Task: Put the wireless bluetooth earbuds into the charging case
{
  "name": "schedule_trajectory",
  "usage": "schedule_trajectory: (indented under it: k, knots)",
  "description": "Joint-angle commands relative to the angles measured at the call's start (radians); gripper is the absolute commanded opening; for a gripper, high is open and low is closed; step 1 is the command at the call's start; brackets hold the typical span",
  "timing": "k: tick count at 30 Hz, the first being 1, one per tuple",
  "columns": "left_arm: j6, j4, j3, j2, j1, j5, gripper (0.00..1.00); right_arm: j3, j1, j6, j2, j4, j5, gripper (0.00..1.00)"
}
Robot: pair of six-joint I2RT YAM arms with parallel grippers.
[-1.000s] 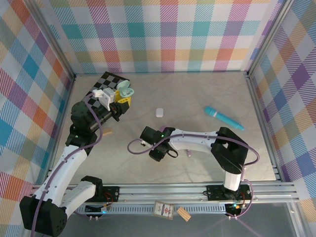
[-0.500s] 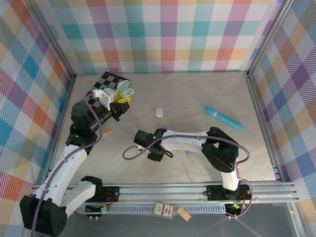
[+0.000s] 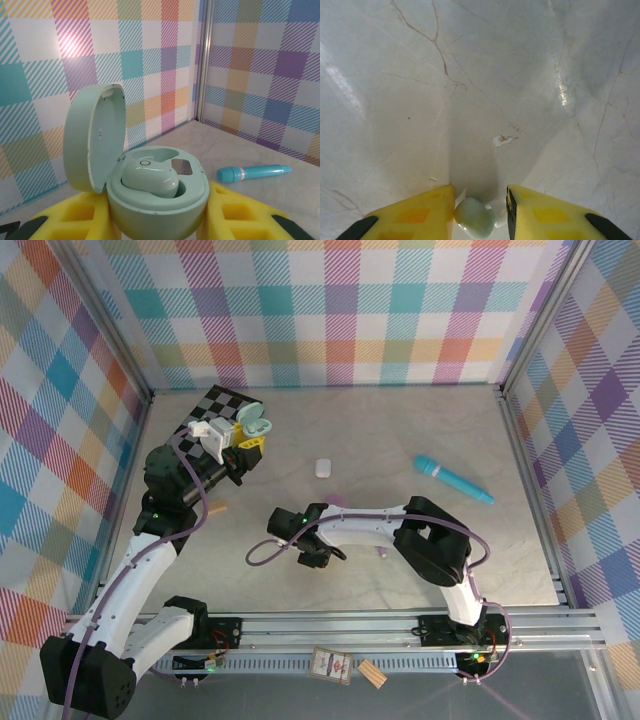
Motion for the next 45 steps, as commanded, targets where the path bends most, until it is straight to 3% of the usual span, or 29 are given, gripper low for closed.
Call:
schedule_trajectory:
  k: [1, 10, 25, 34, 45]
  knots:
    - [-0.002, 0.033, 0.005, -0.012, 0.016, 0.006, 0.34, 0.008, 0.006, 0.026, 0.026, -0.05, 0.038, 0.29]
    - [0.001, 0.021, 0.002, -0.021, 0.016, 0.006, 0.34, 0.031, 0.0, 0.119, 0.016, -0.074, 0.039, 0.22]
    - [0.01, 0.001, -0.01, -0.021, 0.016, 0.025, 0.34, -0.001, -0.134, 0.424, -0.076, -0.082, -0.078, 0.24]
    - [0.033, -0.039, -0.035, -0.044, 0.015, 0.107, 0.34, -0.146, -0.207, 0.446, -0.299, 0.047, -0.211, 0.25]
    - [-0.043, 0.137, -0.077, -0.004, -0.011, 0.216, 0.34, -0.183, -0.332, 0.452, -0.554, 0.127, -0.434, 0.24]
